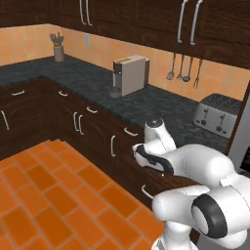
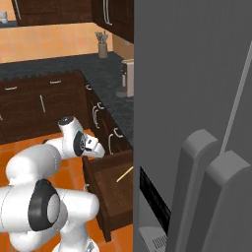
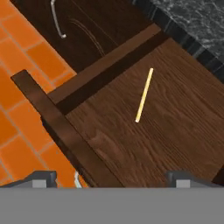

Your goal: Take a straw from the drawer in front and place it inside the glass cup on the dining counter.

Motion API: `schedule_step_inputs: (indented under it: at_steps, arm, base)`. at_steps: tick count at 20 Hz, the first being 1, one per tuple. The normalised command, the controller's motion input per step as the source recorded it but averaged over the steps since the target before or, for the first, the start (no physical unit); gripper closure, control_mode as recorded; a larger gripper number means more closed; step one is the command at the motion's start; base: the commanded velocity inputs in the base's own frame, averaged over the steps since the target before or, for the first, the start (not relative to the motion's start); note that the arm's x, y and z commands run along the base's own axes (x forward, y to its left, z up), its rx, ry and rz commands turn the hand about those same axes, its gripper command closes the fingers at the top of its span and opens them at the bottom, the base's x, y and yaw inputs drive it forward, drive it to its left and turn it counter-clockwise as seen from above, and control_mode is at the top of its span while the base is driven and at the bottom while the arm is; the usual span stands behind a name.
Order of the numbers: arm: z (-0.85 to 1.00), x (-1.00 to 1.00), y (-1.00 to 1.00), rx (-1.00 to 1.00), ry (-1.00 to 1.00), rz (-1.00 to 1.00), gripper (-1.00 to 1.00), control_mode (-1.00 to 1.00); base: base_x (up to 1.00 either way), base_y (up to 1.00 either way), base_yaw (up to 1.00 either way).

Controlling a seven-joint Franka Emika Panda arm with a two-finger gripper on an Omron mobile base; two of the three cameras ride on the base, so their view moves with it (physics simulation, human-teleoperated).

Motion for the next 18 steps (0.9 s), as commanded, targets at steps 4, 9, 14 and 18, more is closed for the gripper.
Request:
schedule_step_inputs:
  at_steps: [4,9,14,18]
  arm:
    - [0.0,0.03,-0.93,0.08,0.01,-0.27,-1.0,-1.0]
    - [-0.47,0.0,-0.79,0.15,0.0,-0.17,-1.0,-1.0]
    - [-0.74,0.0,-0.41,0.15,-0.06,-0.04,-1.0,-1.0]
    - [-0.34,0.13,0.0,0.03,-0.09,0.0,-1.0,-1.0]
  base:
    - [0.0,0.0,0.0]
    - [0.0,0.0,0.0]
    - [0.0,0.0,0.0]
    - [0.0,0.0,0.0]
